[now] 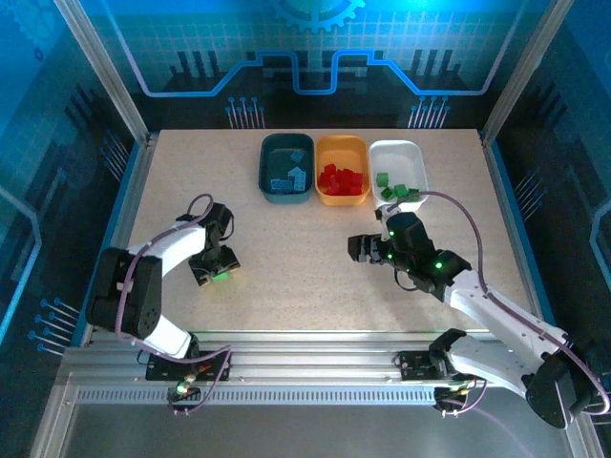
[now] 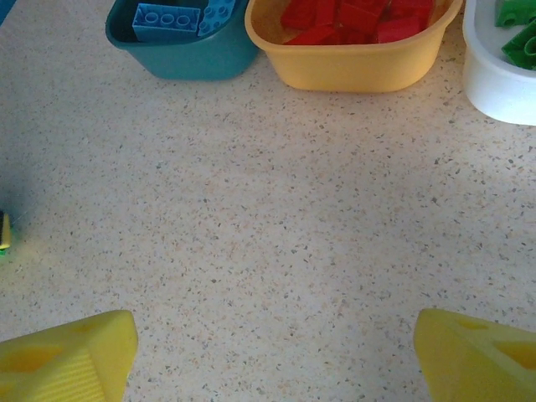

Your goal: Sort the legos into containers by color

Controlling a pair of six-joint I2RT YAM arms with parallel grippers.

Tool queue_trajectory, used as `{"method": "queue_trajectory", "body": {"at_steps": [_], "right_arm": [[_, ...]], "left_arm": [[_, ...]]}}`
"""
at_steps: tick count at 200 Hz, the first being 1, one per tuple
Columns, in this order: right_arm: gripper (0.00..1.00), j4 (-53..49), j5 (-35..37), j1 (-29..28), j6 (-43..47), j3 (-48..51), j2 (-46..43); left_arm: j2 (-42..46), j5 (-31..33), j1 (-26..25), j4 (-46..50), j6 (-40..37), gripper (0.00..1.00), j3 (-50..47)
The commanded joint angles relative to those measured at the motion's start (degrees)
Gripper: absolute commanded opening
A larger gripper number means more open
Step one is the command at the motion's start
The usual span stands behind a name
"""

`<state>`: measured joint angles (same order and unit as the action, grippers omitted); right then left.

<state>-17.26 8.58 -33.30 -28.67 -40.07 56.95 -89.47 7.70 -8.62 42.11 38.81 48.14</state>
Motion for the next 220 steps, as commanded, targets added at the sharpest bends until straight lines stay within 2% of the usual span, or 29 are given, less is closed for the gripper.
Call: {"method": "queue_trajectory", "body": {"at_steps": [1, 21, 33, 60, 78, 108, 135, 160, 193, 220], "right_arm": [[0.86, -1.5, 1.2, 0.6, 0.3, 0.4, -1.4], [0.86, -1.7, 1.6, 0.6, 0.4, 0.0, -1.7], [0.86, -1.6, 2.1, 0.7, 0.3, -0.1, -1.7], [0.86, -2.7, 5.2, 1.2, -0.6, -1.7, -1.3], [0.85, -4.6, 6.0, 4.7, -3.0, -4.6, 0.3], [0.85, -5.3, 5.6, 11.6, -6.0, -8.8, 2.1], [0.84, -6.1, 3.2, 18.6, -7.9, -9.5, 0.8], [0.84, -5.5, 1.4, 24.3, -9.6, -8.5, -1.8], [0.83, -5.9, -0.6, 29.0, -9.2, -12.2, -0.8], [0.83, -5.6, -1.9, 30.8, -9.1, -11.7, -1.1]], "left_arm": [[-1.7, -1.4, 0.9, -1.6, -0.4, 0.51, 2.0], [-0.5, -1.6, 0.6, -1.6, -0.3, 0.33, 1.9], [1.0, -2.0, -0.1, -1.0, -0.1, 0.27, 2.5], [3.4, -5.8, -5.6, -0.9, 1.3, 0.25, 7.9], [1.5, -10.9, -11.2, -5.1, 2.1, 0.25, 14.6], [-10.2, -16.9, -20.3, -9.9, -0.3, 0.22, 33.4], [-23.5, -21.4, -25.1, -10.6, -2.3, 0.21, 52.2], [-35.2, -25.6, -27.3, -12.8, -2.5, 0.21, 66.0], [-49.4, -29.2, -28.7, -13.9, -2.2, 0.21, 84.7], [-57.0, -30.4, -28.7, -16.3, 0.5, 0.26, 93.5]]}}
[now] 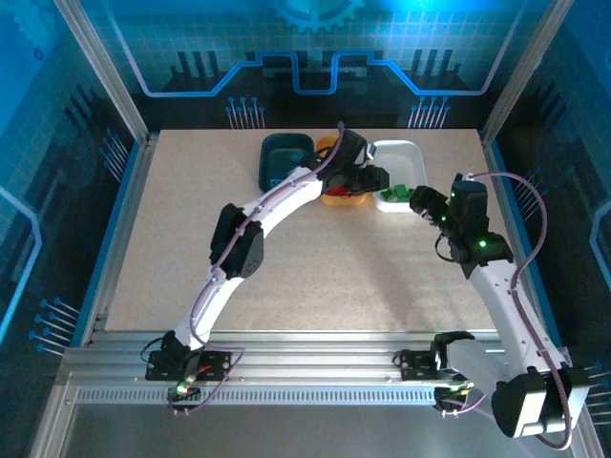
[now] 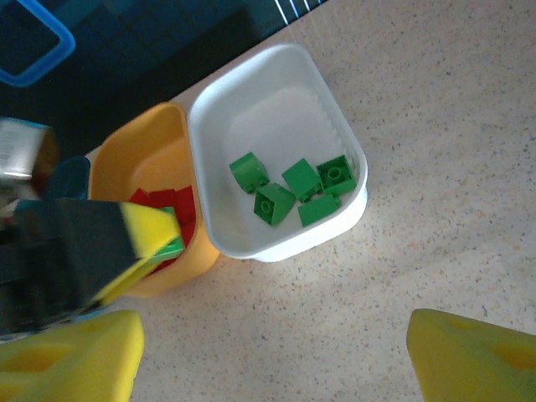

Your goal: Sort the legos into containers by color

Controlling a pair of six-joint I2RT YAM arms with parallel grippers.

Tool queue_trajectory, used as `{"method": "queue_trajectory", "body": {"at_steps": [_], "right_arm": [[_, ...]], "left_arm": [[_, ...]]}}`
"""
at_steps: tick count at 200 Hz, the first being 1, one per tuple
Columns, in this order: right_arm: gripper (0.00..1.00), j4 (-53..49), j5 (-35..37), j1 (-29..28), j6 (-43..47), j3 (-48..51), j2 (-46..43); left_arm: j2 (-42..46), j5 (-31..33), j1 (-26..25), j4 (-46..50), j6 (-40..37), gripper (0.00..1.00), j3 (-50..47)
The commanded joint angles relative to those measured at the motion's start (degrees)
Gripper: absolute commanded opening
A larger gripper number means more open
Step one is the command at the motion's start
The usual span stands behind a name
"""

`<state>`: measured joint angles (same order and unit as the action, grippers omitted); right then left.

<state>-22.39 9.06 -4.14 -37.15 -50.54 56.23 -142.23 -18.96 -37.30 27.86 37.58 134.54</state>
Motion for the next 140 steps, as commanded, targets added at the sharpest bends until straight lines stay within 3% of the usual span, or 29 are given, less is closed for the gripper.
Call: {"method": "queue_trajectory", "body": {"at_steps": [1, 53, 58, 68, 90, 140], "right_arm": [[0.83, -0.4, -2.4, 1.7, -0.6, -1.1, -0.5], [0.83, 0.9, -3.8, 2.4, 0.3, -0.2, -0.8], [0.83, 0.9, -4.0, 2.4, 0.5, -0.2, -0.6], [0.84, 0.9, -4.4, 2.5, 0.8, -0.2, -0.2], [0.85, 0.8, -5.3, 2.6, 1.4, -0.2, 0.3], [0.85, 1.8, -7.8, 2.6, 2.5, 1.5, 0.1]], "left_arm": [[-4.3, -3.7, -0.1, -2.1, 1.7, 0.26, 7.3], [-10.2, -3.5, 0.0, -6.1, 4.8, 0.37, 12.4], [-10.4, -3.3, -0.1, -6.0, 4.8, 0.44, 12.6], [-10.5, -3.1, 0.0, -6.7, 5.0, 0.72, 12.8], [-10.3, -2.4, 0.0, -7.2, 4.4, 0.98, 14.6], [-2.1, -2.6, 0.3, -4.4, -0.2, 0.99, 13.4]]}}
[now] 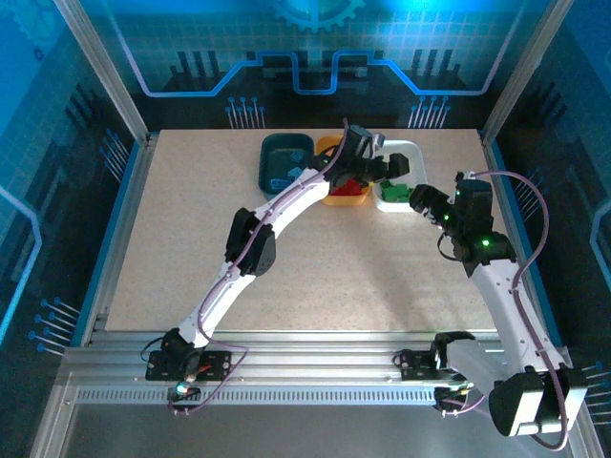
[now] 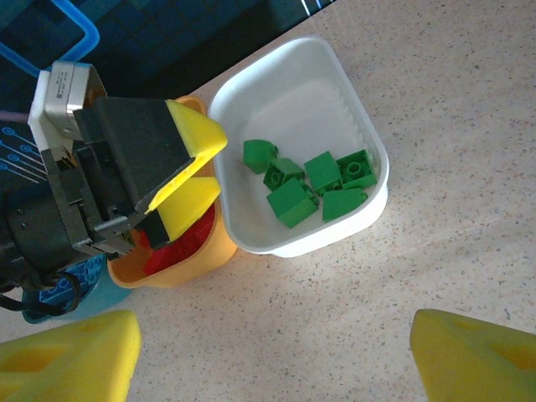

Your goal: Sort the legos into containers by color

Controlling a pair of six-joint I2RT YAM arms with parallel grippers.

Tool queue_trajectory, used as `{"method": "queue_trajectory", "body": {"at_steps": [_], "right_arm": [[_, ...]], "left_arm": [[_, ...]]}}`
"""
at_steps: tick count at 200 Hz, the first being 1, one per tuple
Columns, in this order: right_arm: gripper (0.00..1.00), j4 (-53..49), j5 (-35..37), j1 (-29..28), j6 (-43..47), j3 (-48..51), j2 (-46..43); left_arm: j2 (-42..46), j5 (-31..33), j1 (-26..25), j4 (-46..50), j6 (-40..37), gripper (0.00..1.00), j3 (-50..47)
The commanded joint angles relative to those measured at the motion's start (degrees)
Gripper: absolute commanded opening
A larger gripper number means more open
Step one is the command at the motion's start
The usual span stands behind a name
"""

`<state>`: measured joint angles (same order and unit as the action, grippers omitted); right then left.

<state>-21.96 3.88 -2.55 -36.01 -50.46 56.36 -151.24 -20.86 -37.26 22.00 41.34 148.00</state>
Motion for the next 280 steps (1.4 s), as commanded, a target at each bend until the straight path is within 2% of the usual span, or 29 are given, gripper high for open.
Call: {"method": "queue_trajectory", "body": {"at_steps": [1, 21, 46, 57, 61, 79, 94, 108, 123, 133, 153, 165, 183, 197, 211, 226, 237, 248, 259, 280], "right_arm": [[0.86, 1.4, -2.8, 1.0, 1.4, 1.5, 0.0], [0.88, 3.5, -7.0, 0.9, 2.7, 2.2, -0.3], [0.93, 7.9, -10.5, -2.3, 5.4, 2.9, -3.2], [0.94, 9.7, -8.5, -6.4, 7.6, 2.7, -4.6], [1.0, 10.2, -7.5, -8.6, 8.8, 2.7, -5.0], [1.0, 13.3, 0.8, -18.4, 10.9, 3.8, -6.4], [1.0, 19.9, 6.2, -23.9, 12.4, 7.3, -7.0], [1.0, 24.1, 10.2, -26.4, 15.1, 8.8, -6.4], [1.0, 20.7, 14.4, -26.5, 15.7, 6.8, -4.6], [1.0, 19.9, 15.2, -26.4, 17.7, 6.2, -3.8], [1.0, 21.8, 12.7, -26.3, 23.8, 8.0, -3.5], [1.0, 21.7, 13.6, -25.9, 26.8, 9.1, -3.8], [1.0, 23.0, 13.8, -24.1, 31.2, 12.6, -4.6], [1.0, 21.3, 9.5, -22.3, 39.2, 14.8, -5.6], [1.0, 16.8, 12.6, -21.8, 41.2, 14.8, -5.8], [1.0, 19.3, 14.5, -20.9, 42.1, 18.7, -7.5], [1.0, 25.1, 14.8, -19.8, 42.4, 23.4, -9.8], [1.0, 33.2, 12.1, -17.3, 43.9, 29.0, -11.9], [1.0, 43.4, 7.9, -13.1, 42.6, 34.7, -12.4], [1.0, 52.5, 1.9, -6.0, 39.5, 38.4, -8.2]], "left_arm": [[7.2, -0.7, 0.3, 1.6, -4.2, 0.99, -0.2], [16.8, 0.7, 0.5, 4.0, -9.2, 0.99, -9.4], [37.3, 7.6, 0.3, -0.5, -16.2, 0.99, -34.1], [46.5, 14.3, 0.3, -1.5, -17.9, 0.99, -44.4], [49.6, 17.2, 0.3, -1.5, -18.2, 0.99, -47.8], [64.5, 28.0, 0.3, -2.9, -20.3, 0.99, -63.4], [75.0, 37.5, 0.3, -2.2, -19.2, 0.99, -74.4], [82.9, 46.8, 0.3, 1.5, -17.9, 0.99, -81.5], [89.9, 57.2, 0.3, 4.1, -16.1, 0.99, -89.1], [94.5, 61.1, 0.5, 1.3, -17.8, 0.99, -95.4], [102.6, 61.6, 1.1, -13.0, -28.7, 0.99, -111.0], [105.9, 60.7, 1.3, -20.3, -31.8, 0.99, -118.0], [108.5, 58.1, 1.3, -27.9, -38.2, 0.99, -124.2], [108.7, 60.8, 1.4, -32.3, -43.8, 0.99, -127.2], [108.4, 62.5, 1.6, -35.2, -50.3, 0.99, -129.0], [107.3, 63.7, 3.2, -40.9, -49.2, 0.99, -131.9], [106.2, 62.4, 5.2, -45.9, -48.9, 0.99, -134.6], [105.2, 62.4, 7.2, -49.2, -48.3, 0.99, -136.0], [104.0, 58.8, 10.6, -53.4, -47.7, 0.99, -138.3], [100.3, 50.9, 20.1, -62.3, -42.7, 0.99, -142.9]]}}
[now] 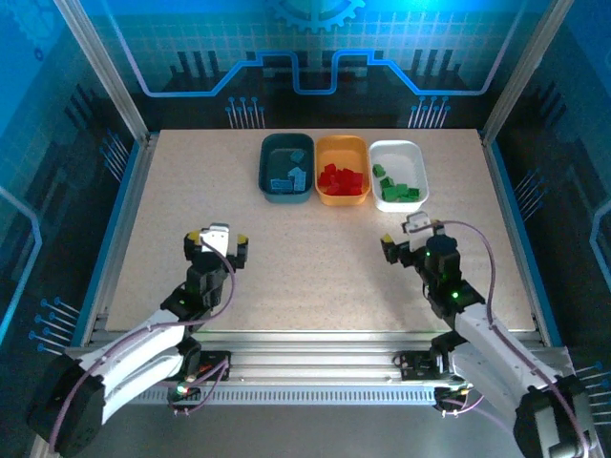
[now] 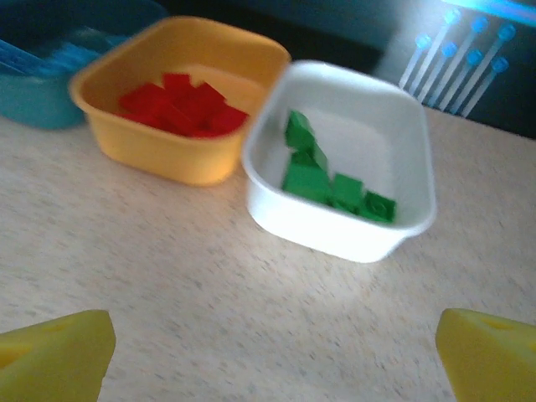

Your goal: Sort the legos into containers by color

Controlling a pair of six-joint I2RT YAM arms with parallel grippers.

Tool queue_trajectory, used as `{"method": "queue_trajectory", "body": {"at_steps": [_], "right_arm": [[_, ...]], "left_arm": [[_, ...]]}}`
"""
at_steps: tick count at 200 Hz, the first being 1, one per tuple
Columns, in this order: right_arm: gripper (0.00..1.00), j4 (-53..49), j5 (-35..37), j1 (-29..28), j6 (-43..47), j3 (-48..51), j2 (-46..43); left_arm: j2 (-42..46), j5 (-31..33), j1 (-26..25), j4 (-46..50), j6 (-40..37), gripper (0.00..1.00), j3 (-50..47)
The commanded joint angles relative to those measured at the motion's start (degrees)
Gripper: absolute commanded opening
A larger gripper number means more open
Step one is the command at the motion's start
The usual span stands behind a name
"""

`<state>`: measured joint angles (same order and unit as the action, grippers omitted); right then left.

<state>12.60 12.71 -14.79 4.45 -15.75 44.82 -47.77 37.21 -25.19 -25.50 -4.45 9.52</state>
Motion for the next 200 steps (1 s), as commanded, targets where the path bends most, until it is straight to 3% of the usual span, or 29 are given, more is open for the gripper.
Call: {"method": "queue_trajectory", "body": {"at_steps": [1, 25, 42, 58, 82, 100, 132, 145, 153, 162, 172, 200], "right_arm": [[1.0, 18.4, -7.1, 6.4, -0.9, 3.8, 3.7], [1.0, 26.0, -10.4, 9.5, 3.1, 3.2, 14.9], [1.0, 30.1, -15.8, 11.2, 2.0, 1.8, 22.4], [1.0, 30.7, -18.1, 10.9, 2.4, 0.1, 25.1], [1.0, 29.9, -19.5, 13.4, -1.6, -3.1, 29.3], [1.0, 33.6, -19.3, 14.1, -3.1, -3.8, 33.7], [1.0, 33.3, -20.4, 13.6, -1.9, -5.7, 37.6], [1.0, 36.5, -19.6, 13.7, -2.8, -6.8, 42.2], [1.0, 29.8, -19.6, 13.7, -2.4, -8.7, 40.7], [1.0, 32.9, -17.1, 13.2, -3.0, -8.2, 41.7], [1.0, 29.8, -13.0, 12.5, -3.8, -9.4, 41.4], [1.0, 30.5, -11.5, 11.8, -3.7, -9.2, 41.5]], "left_arm": [[-3.4, -7.3, 8.5, -15.3, 3.2, 0.99, -4.5], [-7.8, -11.9, 12.6, -22.0, 3.1, 0.99, -4.8], [-15.5, -15.7, 15.0, -26.7, 3.4, 0.99, -2.9], [-24.9, -16.0, 16.0, -34.7, 3.9, 0.99, -0.3], [-33.7, -18.5, 18.5, -32.6, 1.8, 0.99, 6.0], [-43.5, -17.3, 20.2, -44.4, 2.8, 0.99, 6.0], [-40.4, -22.6, 23.3, -26.9, 6.4, 0.99, 12.1], [-41.0, -23.4, 23.9, -29.1, 6.3, 0.99, 11.5], [-40.5, -23.6, 23.9, -27.6, 6.5, 0.99, 11.7], [-40.8, -23.5, 23.9, -28.3, 6.4, 0.99, 11.5], [-40.6, -23.5, 23.9, -28.1, 6.5, 0.99, 11.6], [-40.7, -23.4, 23.8, -28.4, 6.3, 0.99, 11.5]]}}
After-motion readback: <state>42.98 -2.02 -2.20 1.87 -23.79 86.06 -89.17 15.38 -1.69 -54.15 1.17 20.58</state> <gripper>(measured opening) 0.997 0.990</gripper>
